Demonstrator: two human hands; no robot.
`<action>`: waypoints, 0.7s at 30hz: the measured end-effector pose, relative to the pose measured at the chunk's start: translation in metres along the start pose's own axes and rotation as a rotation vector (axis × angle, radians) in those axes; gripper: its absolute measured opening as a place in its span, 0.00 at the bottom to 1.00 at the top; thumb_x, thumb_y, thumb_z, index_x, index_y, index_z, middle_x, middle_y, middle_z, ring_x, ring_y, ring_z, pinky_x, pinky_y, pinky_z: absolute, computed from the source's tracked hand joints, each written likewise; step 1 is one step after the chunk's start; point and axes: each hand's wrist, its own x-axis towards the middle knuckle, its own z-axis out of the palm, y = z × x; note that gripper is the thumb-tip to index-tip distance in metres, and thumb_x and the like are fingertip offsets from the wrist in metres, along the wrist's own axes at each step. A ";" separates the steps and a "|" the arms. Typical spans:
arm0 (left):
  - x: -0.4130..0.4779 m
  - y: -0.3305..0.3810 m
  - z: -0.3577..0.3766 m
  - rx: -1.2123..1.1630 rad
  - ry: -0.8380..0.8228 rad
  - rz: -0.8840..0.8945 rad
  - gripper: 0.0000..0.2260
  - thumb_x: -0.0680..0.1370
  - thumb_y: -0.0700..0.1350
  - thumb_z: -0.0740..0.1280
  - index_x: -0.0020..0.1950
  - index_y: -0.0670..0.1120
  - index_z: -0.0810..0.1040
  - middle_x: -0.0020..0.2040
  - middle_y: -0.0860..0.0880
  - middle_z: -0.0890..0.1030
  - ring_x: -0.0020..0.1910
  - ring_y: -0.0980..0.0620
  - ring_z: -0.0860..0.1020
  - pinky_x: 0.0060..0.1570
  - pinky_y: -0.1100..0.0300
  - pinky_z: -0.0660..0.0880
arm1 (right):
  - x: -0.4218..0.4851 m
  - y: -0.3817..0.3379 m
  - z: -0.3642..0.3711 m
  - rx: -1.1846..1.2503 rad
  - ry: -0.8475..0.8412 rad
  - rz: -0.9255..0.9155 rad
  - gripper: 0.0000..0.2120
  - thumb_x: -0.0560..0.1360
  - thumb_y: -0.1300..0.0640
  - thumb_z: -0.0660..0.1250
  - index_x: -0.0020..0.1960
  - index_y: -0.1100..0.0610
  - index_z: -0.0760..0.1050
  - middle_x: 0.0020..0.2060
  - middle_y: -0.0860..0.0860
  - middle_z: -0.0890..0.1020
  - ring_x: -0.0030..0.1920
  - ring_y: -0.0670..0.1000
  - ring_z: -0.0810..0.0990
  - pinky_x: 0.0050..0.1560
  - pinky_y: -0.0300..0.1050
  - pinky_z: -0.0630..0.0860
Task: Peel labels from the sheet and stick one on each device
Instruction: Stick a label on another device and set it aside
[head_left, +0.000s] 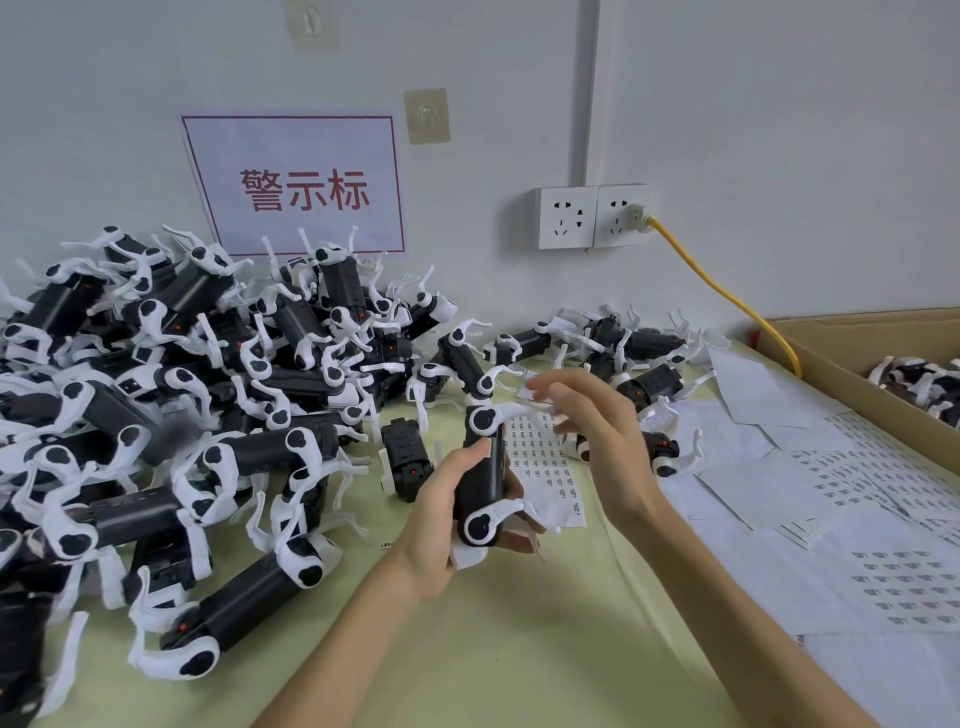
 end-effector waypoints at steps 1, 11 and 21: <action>0.000 0.001 -0.001 0.020 -0.010 -0.013 0.16 0.71 0.55 0.70 0.46 0.42 0.81 0.41 0.41 0.78 0.49 0.38 0.74 0.45 0.43 0.81 | 0.000 0.000 -0.001 -0.030 -0.073 0.017 0.13 0.75 0.47 0.63 0.54 0.49 0.84 0.55 0.45 0.83 0.56 0.43 0.80 0.54 0.41 0.71; -0.002 0.007 -0.004 0.483 -0.095 -0.056 0.19 0.69 0.63 0.72 0.44 0.47 0.84 0.39 0.41 0.81 0.41 0.40 0.79 0.50 0.46 0.74 | 0.002 -0.003 -0.012 -0.142 -0.493 0.201 0.16 0.76 0.46 0.64 0.52 0.56 0.84 0.48 0.55 0.84 0.44 0.48 0.77 0.40 0.43 0.70; 0.002 0.004 -0.008 0.432 -0.101 -0.147 0.29 0.69 0.65 0.74 0.53 0.39 0.84 0.42 0.39 0.80 0.41 0.40 0.81 0.49 0.46 0.73 | 0.005 0.007 -0.017 -0.192 -0.516 0.235 0.25 0.73 0.39 0.67 0.47 0.63 0.80 0.40 0.57 0.80 0.38 0.51 0.75 0.39 0.44 0.70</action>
